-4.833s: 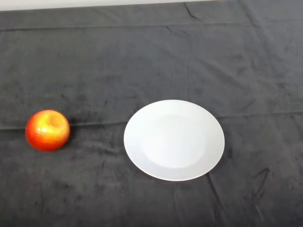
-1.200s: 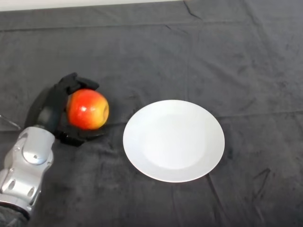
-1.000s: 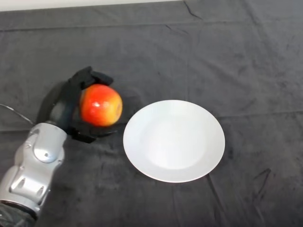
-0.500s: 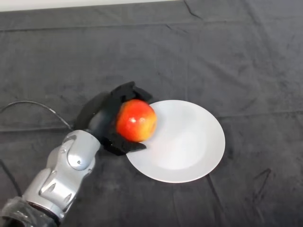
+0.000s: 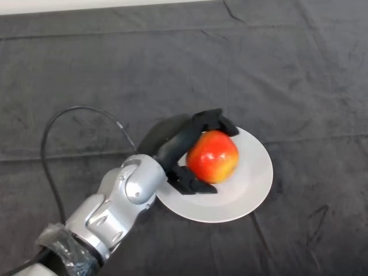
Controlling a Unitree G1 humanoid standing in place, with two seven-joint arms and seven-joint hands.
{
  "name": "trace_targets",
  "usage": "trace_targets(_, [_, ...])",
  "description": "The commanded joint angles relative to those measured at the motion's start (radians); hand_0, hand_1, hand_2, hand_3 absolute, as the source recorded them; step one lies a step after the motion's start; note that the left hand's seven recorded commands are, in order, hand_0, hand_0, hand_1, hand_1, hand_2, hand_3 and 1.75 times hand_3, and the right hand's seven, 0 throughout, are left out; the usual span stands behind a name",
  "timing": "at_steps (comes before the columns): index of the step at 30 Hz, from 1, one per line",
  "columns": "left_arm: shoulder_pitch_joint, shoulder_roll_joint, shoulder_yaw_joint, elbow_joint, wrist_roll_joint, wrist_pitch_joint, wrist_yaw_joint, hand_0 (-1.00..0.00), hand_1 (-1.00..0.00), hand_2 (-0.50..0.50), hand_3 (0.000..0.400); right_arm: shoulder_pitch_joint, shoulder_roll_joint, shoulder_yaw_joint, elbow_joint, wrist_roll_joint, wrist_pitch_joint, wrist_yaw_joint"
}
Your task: Move the apple to the plate
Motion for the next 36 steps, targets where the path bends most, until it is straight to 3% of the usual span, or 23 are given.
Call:
trace_targets(1, [-0.052,0.028,-0.021,0.048,0.007,-0.026,-0.02,-1.0,-1.0,0.0,0.4,-0.045,-0.019,0.0105,-0.033,0.0038,-0.004,0.0137])
trace_targets(3, [-0.059,0.035,-0.029,0.058,0.01,-0.035,-0.028,-0.64,-1.0,0.18,0.4,-0.045,-0.019,0.0105,-0.033,0.0038,-0.004,0.0137])
trace_targets(4, [-0.063,0.038,-0.033,0.062,0.012,-0.038,-0.031,-0.56,-1.0,0.22,0.4,-0.045,-0.019,0.0106,-0.033,0.0038,-0.004,0.0137])
trace_targets(5, [-0.066,0.041,-0.036,0.065,0.014,-0.039,-0.035,0.0,-0.6,0.3,0.24,-0.045,-0.019,0.0106,-0.033,0.0038,-0.004,0.0137])
trace_targets(6, [-0.069,0.044,-0.039,0.069,0.017,-0.04,-0.038,0.0,-0.34,0.17,0.136,-0.045,-0.019,0.0106,-0.033,0.0038,-0.004,0.0137])
trace_targets(7, [-0.072,0.046,-0.042,0.072,0.019,-0.041,-0.041,0.0,0.0,0.0,0.0,-0.045,-0.019,0.0106,-0.033,0.0038,-0.004,0.0137])
trace_targets(20, [-0.147,0.105,0.005,0.035,-0.003,0.003,-0.129,0.0,0.0,0.0,0.0,-0.045,-0.018,0.0108,-0.033,0.0037,-0.004,0.0138])
trace_targets(27, [-0.231,0.195,0.124,0.071,-0.066,-0.032,-0.175,0.0,0.0,0.0,0.0,-0.045,-0.018,0.0108,-0.033,0.0037,-0.004,0.0137])
trace_targets(36, [-0.297,0.305,0.285,0.24,-0.131,-0.136,-0.14,0.0,0.0,0.0,0.0,-0.045,-0.018,0.0109,-0.033,0.0037,-0.004,0.0137])
